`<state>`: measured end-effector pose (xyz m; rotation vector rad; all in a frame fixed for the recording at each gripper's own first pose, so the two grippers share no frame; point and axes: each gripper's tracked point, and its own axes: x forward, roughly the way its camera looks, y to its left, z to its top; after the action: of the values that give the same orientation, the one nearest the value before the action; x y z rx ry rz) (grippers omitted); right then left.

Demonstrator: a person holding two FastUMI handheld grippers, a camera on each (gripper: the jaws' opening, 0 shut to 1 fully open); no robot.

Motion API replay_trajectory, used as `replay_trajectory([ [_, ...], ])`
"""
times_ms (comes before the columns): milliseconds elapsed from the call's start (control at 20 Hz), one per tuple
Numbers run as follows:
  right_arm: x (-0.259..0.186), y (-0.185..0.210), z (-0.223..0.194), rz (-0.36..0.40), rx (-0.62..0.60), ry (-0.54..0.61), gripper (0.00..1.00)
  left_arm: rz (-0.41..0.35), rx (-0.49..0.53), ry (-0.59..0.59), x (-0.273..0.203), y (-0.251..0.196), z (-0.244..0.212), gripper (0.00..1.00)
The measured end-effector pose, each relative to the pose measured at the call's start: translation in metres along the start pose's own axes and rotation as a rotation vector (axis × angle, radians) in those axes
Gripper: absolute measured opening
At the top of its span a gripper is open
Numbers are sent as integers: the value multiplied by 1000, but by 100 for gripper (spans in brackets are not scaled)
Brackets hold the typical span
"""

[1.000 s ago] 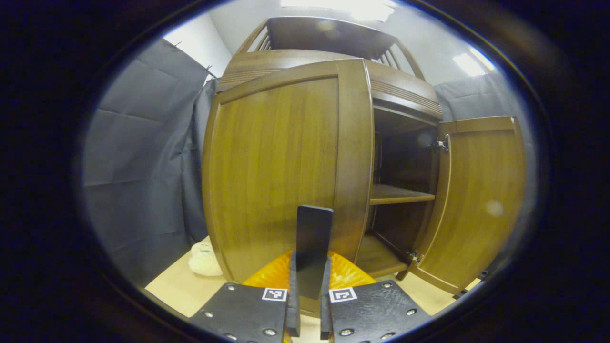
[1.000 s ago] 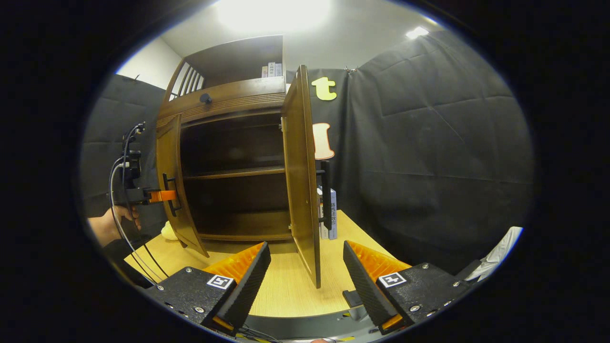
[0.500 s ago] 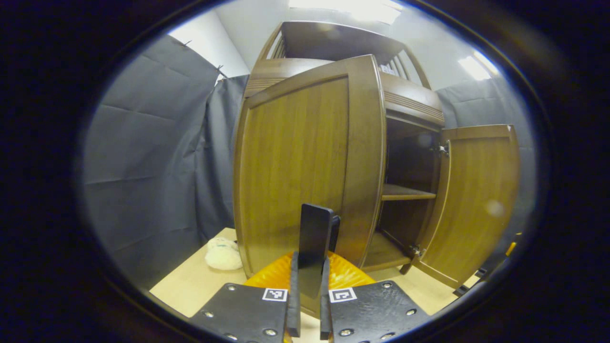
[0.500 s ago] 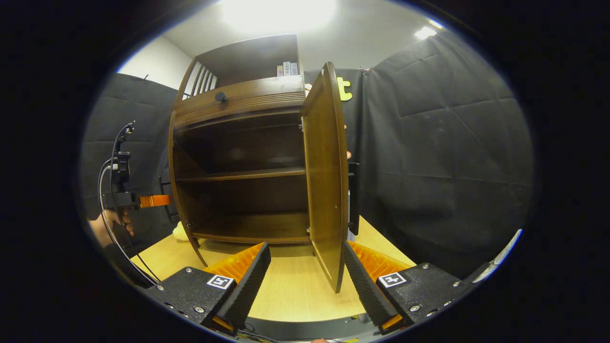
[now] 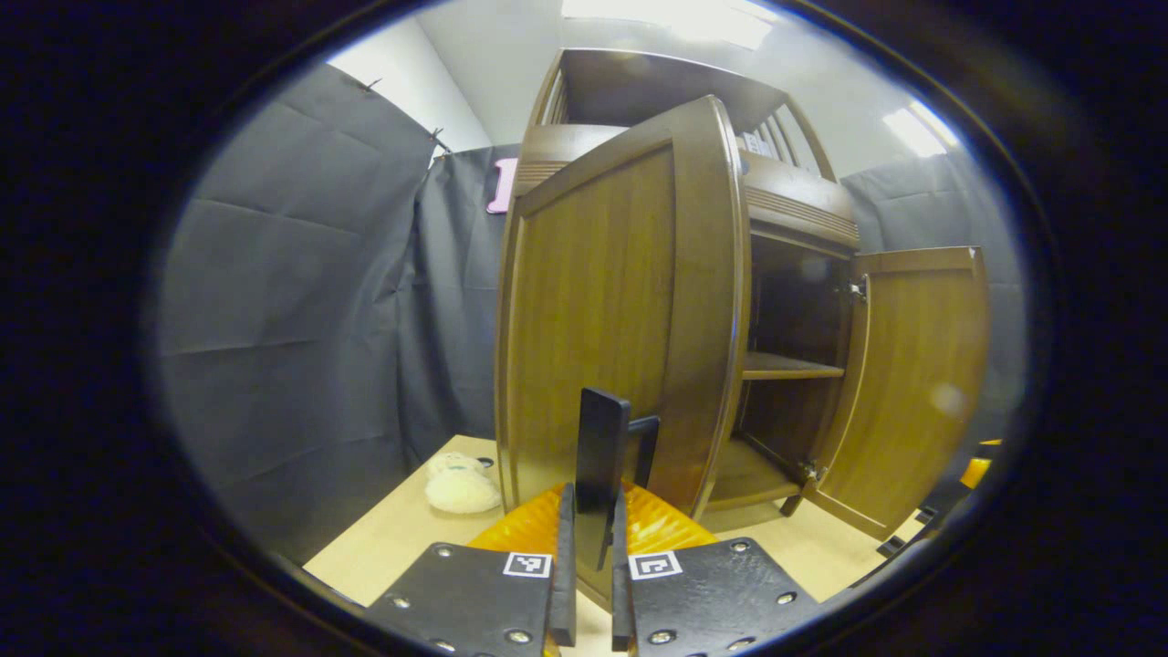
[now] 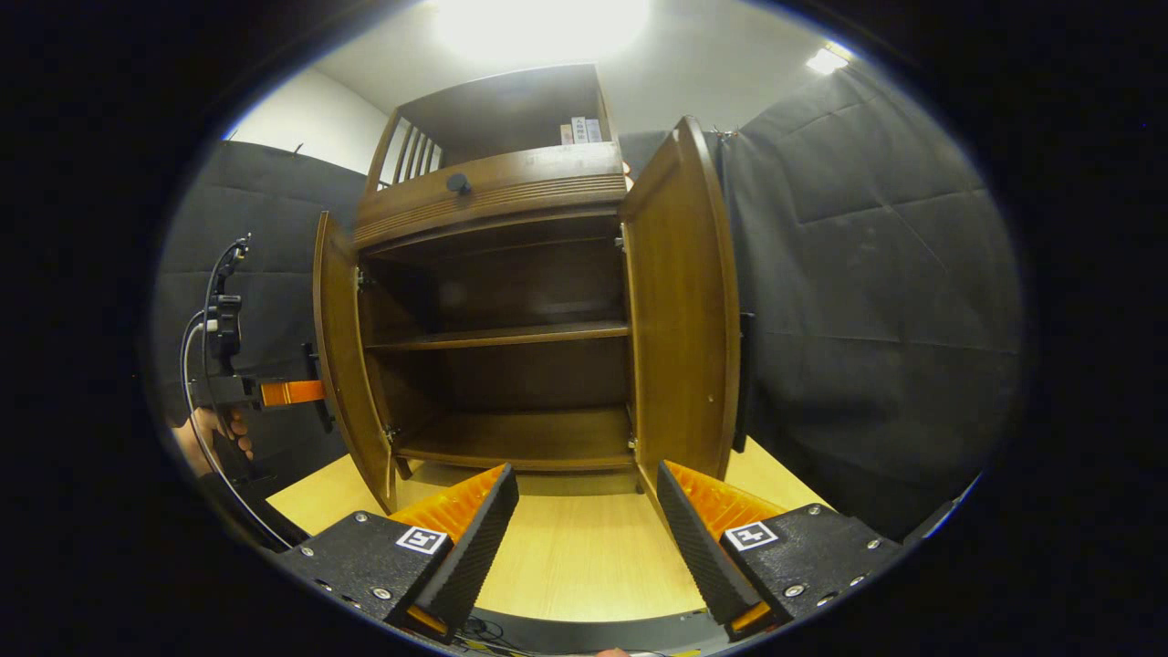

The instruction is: Open the right door of the double-door shoe cabinet with the right hand, and open the left door with the left hand.

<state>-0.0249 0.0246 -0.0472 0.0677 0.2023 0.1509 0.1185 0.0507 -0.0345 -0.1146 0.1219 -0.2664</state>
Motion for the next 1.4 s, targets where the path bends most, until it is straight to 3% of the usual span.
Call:
replay_trajectory([
  [600,20,66,-1,88,-36,8,95,66,48,-63,-20,29,7,12],
  [850,25,83,-3,85,-33,8,95,104,41,-80,-27,32,15,12],
  [1150,17,90,0,86,-41,-12,95,188,58,-104,-32,35,18,12],
  [1300,9,82,13,89,-49,-42,95,260,78,-123,-39,38,26,12],
  [1400,1,75,20,91,-50,-59,95,266,56,-137,-45,35,30,12],
])
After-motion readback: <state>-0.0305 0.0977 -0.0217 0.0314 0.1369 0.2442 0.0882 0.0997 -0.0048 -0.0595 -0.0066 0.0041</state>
